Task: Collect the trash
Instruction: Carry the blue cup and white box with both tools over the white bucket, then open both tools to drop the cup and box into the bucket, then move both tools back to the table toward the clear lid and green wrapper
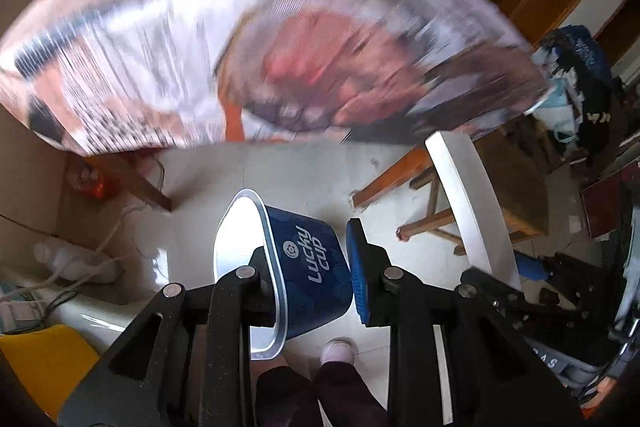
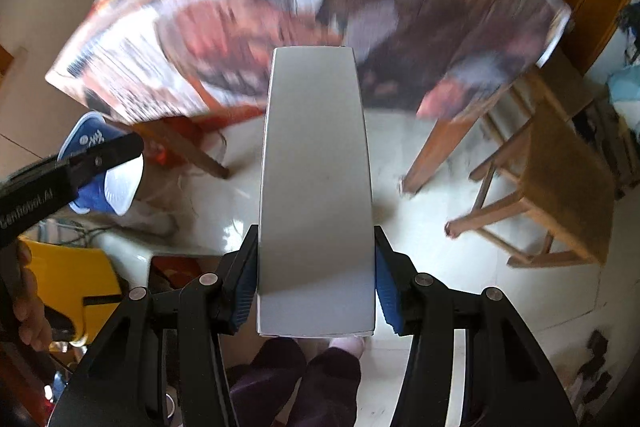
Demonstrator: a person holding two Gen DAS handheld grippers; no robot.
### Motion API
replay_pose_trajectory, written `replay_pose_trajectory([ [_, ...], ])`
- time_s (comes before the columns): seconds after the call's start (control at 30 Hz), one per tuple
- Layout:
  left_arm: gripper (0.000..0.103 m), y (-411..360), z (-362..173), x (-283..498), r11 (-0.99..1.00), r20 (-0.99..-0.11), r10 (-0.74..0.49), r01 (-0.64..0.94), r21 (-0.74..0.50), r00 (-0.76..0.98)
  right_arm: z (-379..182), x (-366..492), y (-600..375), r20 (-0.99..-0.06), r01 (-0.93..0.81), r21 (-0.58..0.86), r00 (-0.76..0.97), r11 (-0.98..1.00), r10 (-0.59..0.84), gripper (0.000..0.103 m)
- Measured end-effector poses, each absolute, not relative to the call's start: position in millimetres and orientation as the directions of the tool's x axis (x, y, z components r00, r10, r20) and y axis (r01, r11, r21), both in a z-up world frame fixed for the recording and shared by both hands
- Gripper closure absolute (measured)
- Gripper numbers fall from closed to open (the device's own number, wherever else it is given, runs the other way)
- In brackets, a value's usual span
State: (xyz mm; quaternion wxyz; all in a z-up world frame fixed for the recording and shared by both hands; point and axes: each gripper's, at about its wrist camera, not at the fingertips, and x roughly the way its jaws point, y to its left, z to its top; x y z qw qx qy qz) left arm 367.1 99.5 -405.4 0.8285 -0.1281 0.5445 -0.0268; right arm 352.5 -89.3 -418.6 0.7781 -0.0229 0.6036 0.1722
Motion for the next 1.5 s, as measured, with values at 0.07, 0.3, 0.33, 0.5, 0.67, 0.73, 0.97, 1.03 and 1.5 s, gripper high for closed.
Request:
replay_pose_trajectory([
  [0.07,0.077,104,-438,373,0.966,-0.909,-0.183,-0.104,-0.237,0.376,-447,355,-84,-0.956,-0.293,0.183,0.171,0.939,0.239,0.055],
  [0.3,0.077,112,-544,387,0.967,-0.938,-0.186,-0.115,-0.227,0.293,-546,363,-64,-0.973,-0.336,0.189,0.063,0.923,0.222,0.055],
  [0.33,0.077,112,-555,389,0.966,-0.94,-0.188,-0.117,-0.229,0.286,-557,363,-60,-0.975,-0.353,0.176,0.063,0.919,0.211,0.055],
  [0.5,0.077,111,-604,400,0.959,-0.942,-0.208,-0.134,-0.25,0.264,-592,366,-45,-0.976,-0.422,0.151,0.078,0.894,0.201,0.053],
  [0.67,0.077,107,-634,408,0.949,-0.942,-0.245,-0.141,-0.281,0.23,-611,379,-50,-0.975,-0.391,0.179,0.054,0.903,0.217,0.033],
  [0.73,0.077,104,-642,410,0.947,-0.941,-0.257,-0.139,-0.291,0.222,-615,381,-53,-0.975,-0.374,0.185,0.049,0.909,0.218,0.033],
  [0.97,0.052,98,-648,423,0.941,-0.949,-0.261,-0.173,-0.291,0.177,-607,387,-65,-0.977,-0.336,0.165,0.071,0.927,0.2,0.033],
  [1.03,0.05,99,-643,423,0.946,-0.954,-0.243,-0.173,-0.272,0.175,-602,389,-69,-0.974,-0.318,0.181,0.07,0.931,0.214,0.033],
  [1.5,0.05,106,-513,397,0.968,-0.954,-0.181,-0.127,-0.216,0.238,-486,387,-63,-0.955,-0.312,0.189,0.16,0.931,0.248,0.033],
])
